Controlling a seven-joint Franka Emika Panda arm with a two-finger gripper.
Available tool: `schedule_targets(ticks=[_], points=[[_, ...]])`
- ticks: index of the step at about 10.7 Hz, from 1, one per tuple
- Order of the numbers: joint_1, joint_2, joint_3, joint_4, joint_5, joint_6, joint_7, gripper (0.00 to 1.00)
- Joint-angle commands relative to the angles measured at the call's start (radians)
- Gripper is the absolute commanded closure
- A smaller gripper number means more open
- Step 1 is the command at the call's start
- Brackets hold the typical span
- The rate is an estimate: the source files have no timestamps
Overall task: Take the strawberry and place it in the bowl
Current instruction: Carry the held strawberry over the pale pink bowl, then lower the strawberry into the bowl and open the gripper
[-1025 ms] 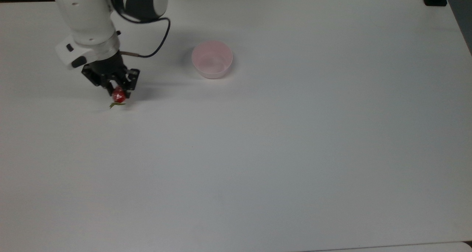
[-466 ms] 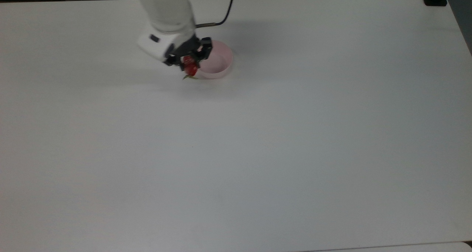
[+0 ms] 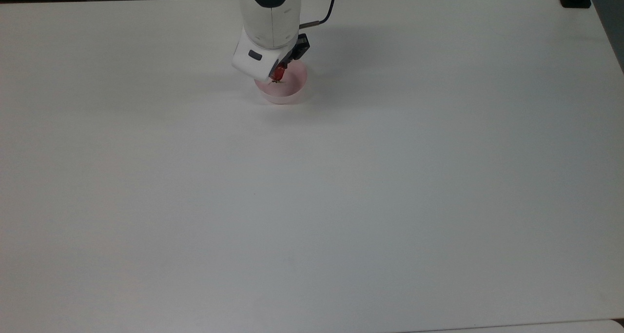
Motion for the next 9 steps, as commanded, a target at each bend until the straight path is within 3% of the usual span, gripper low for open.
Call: schedule_targets(ticks=[1, 3, 4, 6, 9], points=[[0.004, -0.023, -0.001, -0.055, -0.050, -0.023, -0.003, 0.67], [0.006, -0.011, -0.001, -0.057, -0.070, -0.016, 0.000, 0.65], [0.009, -0.009, -0.001, -0.056, -0.070, -0.012, 0.005, 0.49], [0.009, -0.009, 0.001, -0.046, -0.070, -0.012, 0.023, 0.00], [0.009, -0.021, 0.001, -0.013, -0.056, -0.025, 0.060, 0.00]])
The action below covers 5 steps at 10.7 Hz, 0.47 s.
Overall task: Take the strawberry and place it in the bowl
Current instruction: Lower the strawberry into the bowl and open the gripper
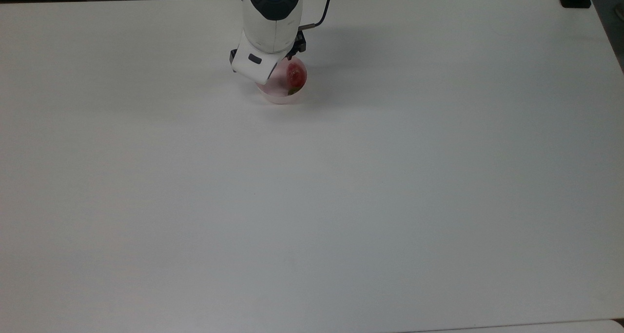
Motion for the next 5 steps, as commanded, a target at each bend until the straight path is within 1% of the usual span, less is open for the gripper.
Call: schedule_targets(ticks=[1, 3, 5], points=[[0.009, -0.033, 0.000, 0.055, -0.005, -0.024, 0.114, 0.00], [0.000, -0.067, 0.000, 0.173, 0.000, -0.077, 0.246, 0.00], [-0.004, -0.142, -0.003, 0.250, 0.001, -0.107, 0.387, 0.00]])
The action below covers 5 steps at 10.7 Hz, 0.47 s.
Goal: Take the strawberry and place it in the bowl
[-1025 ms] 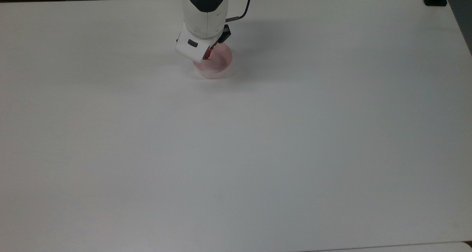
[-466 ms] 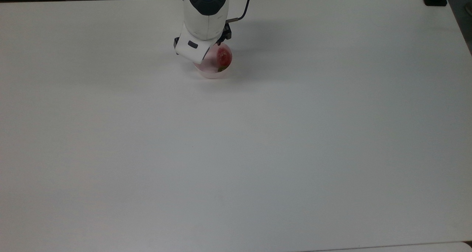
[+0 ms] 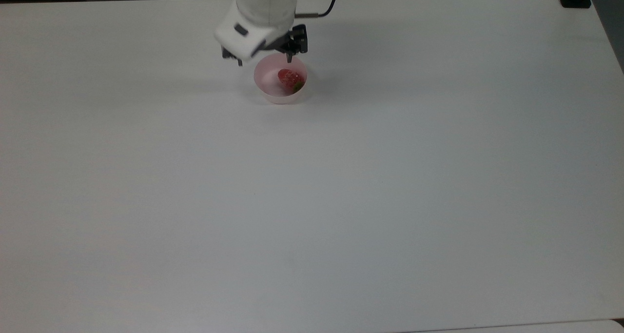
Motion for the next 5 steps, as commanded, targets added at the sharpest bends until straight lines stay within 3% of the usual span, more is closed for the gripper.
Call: schedule_targets(ticks=[1, 4, 5], points=[[-0.003, -0.121, -0.012, 0.111, 0.003, -0.061, 0.178, 0.00], [-0.021, -0.161, -0.045, 0.208, 0.070, -0.176, 0.316, 0.00], [-0.003, -0.199, -0.103, 0.205, 0.083, -0.197, 0.330, 0.00]])
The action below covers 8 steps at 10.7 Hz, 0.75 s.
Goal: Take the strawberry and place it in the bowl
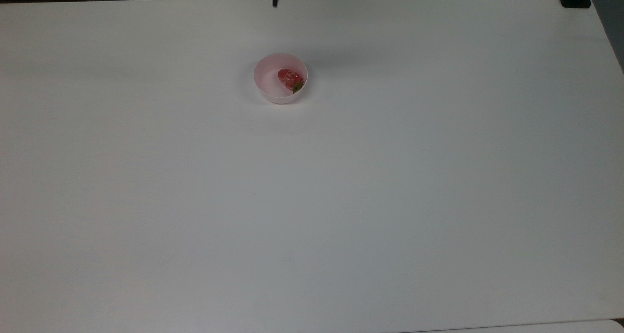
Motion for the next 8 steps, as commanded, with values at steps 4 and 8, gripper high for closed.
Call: schedule_targets(ticks=[4, 8], points=[[0.053, -0.052, -0.172, 0.018, 0.052, -0.006, -0.117, 0.00], [0.034, -0.044, -0.176, 0.018, 0.049, 0.053, -0.300, 0.00]])
